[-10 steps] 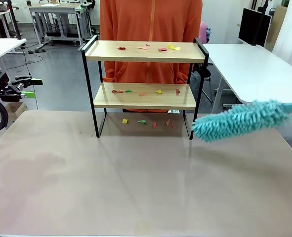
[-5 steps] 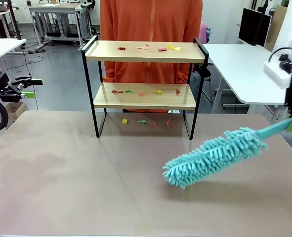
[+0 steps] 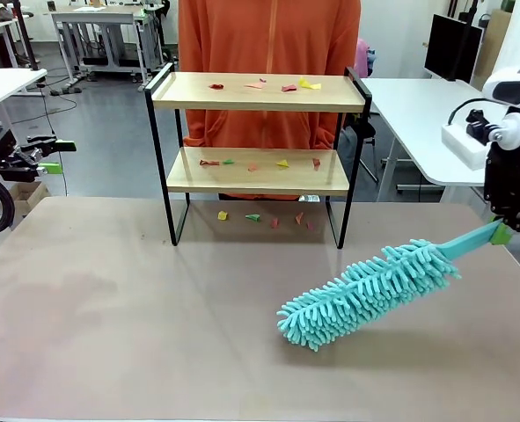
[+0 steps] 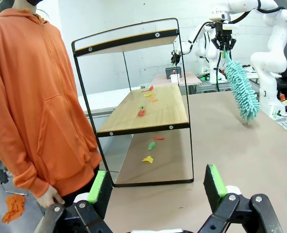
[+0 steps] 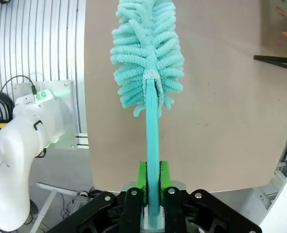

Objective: Clean the shelf.
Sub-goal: Clean the specific section of the Shelf indicated by the human with the Duster.

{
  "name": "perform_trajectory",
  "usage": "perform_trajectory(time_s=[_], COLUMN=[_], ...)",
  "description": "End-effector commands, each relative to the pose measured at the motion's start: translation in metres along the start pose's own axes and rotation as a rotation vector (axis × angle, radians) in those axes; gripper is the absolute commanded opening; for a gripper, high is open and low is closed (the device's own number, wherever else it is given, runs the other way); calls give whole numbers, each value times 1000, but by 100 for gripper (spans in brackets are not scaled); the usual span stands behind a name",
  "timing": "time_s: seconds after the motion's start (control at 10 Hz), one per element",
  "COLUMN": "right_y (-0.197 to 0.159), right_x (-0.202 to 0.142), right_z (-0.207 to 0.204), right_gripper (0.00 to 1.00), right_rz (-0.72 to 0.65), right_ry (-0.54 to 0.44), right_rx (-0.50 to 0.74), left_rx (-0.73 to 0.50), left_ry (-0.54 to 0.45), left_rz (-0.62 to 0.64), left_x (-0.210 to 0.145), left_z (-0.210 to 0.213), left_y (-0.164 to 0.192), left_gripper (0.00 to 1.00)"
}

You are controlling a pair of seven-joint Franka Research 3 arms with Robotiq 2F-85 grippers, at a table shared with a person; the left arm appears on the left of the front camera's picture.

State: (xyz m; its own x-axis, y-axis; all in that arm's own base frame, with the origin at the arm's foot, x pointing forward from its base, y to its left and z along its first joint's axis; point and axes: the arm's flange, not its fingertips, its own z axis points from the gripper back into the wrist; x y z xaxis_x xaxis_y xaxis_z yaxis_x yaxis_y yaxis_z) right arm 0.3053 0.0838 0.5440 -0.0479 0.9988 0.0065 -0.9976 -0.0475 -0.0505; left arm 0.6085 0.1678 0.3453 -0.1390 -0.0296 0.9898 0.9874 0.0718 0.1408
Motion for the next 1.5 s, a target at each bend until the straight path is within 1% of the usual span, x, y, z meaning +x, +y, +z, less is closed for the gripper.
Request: perform_trajectory(time_s=[0.0, 1.4], right_y=[1, 1], right_x=[-4, -4], right_z=[3, 3], right_gripper=[13, 13], right_rz=[12, 12], right_ry=[-7, -7], right_rx=[-14, -14], left_rx=[-9, -9], left_ry=[8, 8], left_rz=[2, 2], left_x=[3, 3], left_z=[-2, -2], left_y=[-2, -2], left_gripper=[100, 100])
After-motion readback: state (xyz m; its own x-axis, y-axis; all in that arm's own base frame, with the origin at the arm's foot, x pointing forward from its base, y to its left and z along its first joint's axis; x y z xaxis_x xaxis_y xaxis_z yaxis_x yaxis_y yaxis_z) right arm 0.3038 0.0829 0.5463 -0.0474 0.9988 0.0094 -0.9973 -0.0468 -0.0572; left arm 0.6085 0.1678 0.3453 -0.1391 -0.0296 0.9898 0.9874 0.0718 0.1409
